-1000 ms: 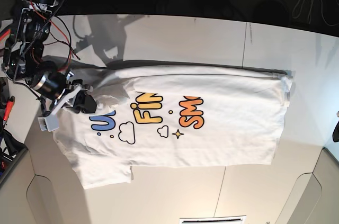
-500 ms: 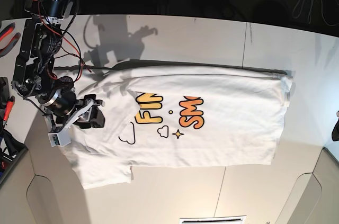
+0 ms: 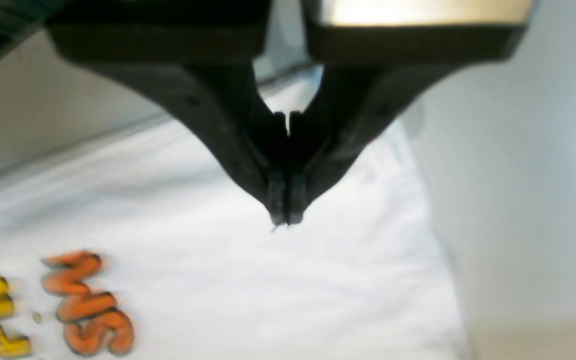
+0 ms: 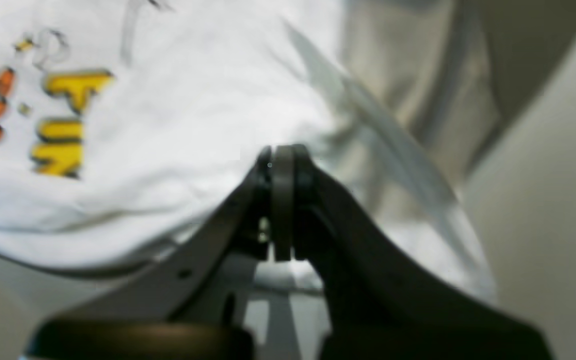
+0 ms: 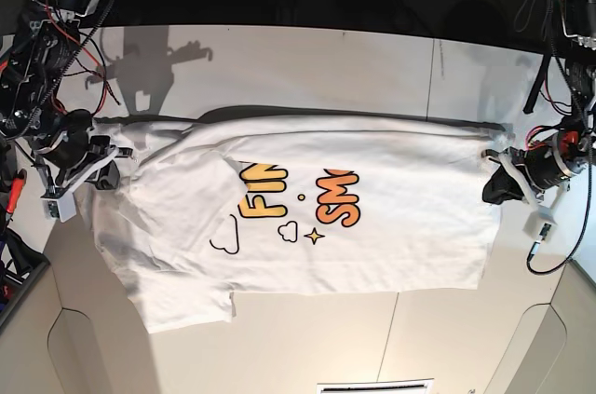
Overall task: Layout the t-shirt on the table in an organized manner, then fold the t-shirt properly
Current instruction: 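Regrasp the folded edge with both grippers at the collar and hem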
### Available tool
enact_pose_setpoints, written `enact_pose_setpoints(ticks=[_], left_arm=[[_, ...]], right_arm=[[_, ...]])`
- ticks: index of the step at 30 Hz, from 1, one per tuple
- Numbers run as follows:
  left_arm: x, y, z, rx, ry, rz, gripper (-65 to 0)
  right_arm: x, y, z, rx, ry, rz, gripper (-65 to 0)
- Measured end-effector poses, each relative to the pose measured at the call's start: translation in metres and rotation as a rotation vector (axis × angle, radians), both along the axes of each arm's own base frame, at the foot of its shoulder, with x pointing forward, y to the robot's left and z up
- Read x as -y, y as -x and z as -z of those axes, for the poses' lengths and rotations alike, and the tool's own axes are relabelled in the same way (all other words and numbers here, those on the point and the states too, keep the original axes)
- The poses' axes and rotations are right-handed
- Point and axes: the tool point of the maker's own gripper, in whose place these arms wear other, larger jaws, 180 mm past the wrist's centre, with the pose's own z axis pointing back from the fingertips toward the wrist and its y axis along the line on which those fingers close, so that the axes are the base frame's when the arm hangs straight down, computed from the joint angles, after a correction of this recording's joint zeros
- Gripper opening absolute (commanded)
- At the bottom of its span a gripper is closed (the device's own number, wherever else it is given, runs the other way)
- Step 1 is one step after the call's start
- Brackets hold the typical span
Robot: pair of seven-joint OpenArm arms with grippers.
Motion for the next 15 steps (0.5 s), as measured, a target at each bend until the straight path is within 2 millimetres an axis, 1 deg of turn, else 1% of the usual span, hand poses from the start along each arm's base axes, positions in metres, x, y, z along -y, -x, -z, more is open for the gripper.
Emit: enact_pose_setpoints(ticks=[2,3,5,7,8,9,11,14,15], left_arm=[[-0.011,0.0,0.011,-0.02,-0.055,-0.049,-65.0],[-0.011,0.001,0.016,-0.035,-0.063,-0.05,-65.0],[-0.012,0.012,0.034,-0.093,-0.066,-0.046,-65.0],[-0.012,0.026,0.056,-0.166,-0.058,-0.053,-65.0],[-0.012,0.03,0.062,-0.179,-0.038,-0.065,-65.0],[-0.013,0.033,0.066,-0.2,-0.024,-0.074,-65.0],[-0.019,0.037,0.07,-0.238,-0.025,-0.084,-65.0],[-0.024,0.047,0.072,-0.256,0.009,-0.112,-65.0],[-0.026,0.053,0.074,-0.267,0.025,-0.129,-65.0]], right_arm=[[0.003,0.001,0.004,0.005,0.024,0.003,-65.0],[0.004,0.002,0.008,0.0,0.028,0.009,-65.0],[0.007,0.008,0.023,-0.046,0.013,0.016,-65.0],[0.008,0.018,0.043,-0.11,-0.014,0.015,-65.0],[0.008,0.024,0.051,-0.139,-0.036,0.014,-65.0],[0.009,0.029,0.057,-0.164,-0.052,0.01,-65.0],[0.008,0.036,0.06,-0.192,-0.081,-0.008,-65.0],[0.005,0.046,0.058,-0.216,-0.118,-0.02,-65.0],[0.003,0.052,0.058,-0.229,-0.124,-0.029,-65.0]])
